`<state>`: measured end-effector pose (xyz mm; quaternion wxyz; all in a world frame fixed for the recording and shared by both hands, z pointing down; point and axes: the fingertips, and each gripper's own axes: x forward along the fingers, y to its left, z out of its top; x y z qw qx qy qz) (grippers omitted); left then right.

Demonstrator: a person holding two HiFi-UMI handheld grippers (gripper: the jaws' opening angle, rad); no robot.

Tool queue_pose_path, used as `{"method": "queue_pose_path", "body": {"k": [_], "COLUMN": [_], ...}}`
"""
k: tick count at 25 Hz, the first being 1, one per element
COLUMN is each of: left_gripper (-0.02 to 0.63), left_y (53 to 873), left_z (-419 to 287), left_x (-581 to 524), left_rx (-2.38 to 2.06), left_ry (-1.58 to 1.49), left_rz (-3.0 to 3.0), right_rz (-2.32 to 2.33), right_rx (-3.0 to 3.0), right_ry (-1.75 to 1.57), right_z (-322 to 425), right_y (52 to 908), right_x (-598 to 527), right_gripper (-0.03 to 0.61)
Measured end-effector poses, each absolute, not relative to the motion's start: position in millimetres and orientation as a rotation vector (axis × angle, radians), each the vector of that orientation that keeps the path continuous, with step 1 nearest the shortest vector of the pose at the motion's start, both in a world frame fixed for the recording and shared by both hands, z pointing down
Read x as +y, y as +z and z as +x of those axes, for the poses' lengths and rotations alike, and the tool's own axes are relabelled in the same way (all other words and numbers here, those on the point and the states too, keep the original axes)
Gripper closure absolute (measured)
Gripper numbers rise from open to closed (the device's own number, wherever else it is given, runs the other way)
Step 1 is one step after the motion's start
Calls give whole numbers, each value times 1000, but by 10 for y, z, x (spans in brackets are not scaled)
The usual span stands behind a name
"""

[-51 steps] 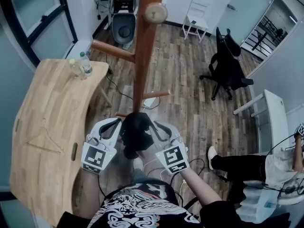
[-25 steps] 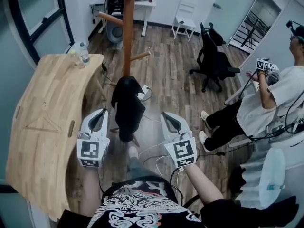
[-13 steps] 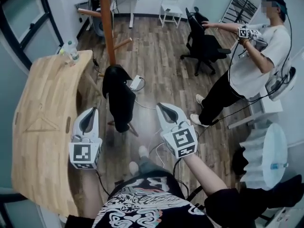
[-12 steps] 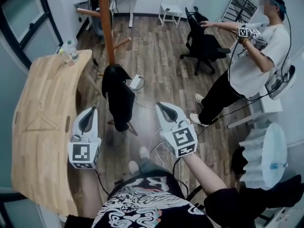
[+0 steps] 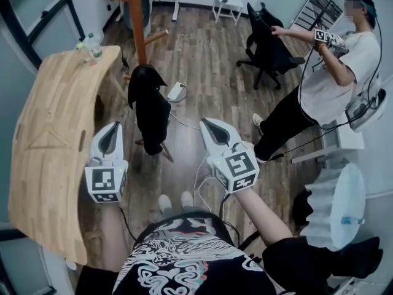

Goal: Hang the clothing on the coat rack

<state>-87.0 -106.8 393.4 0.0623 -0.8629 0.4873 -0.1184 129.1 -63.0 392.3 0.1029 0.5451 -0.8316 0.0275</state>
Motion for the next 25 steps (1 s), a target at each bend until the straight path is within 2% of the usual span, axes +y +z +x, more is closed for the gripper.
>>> {"method": "queue_pose_path", "body": {"k": [25], "left_gripper": [624], "left_y": [3870], "left_z": [-191], "left_x": [-1026], "left_rx": [1486], "left_ry": [-357], "left_rz": [-2559], "right_rz": [1538], "right_rx": [-2531], "right_ry": [86], "right_z": [1749], "right_y": [3936], "right_x": [-651], "right_gripper": [580]}}
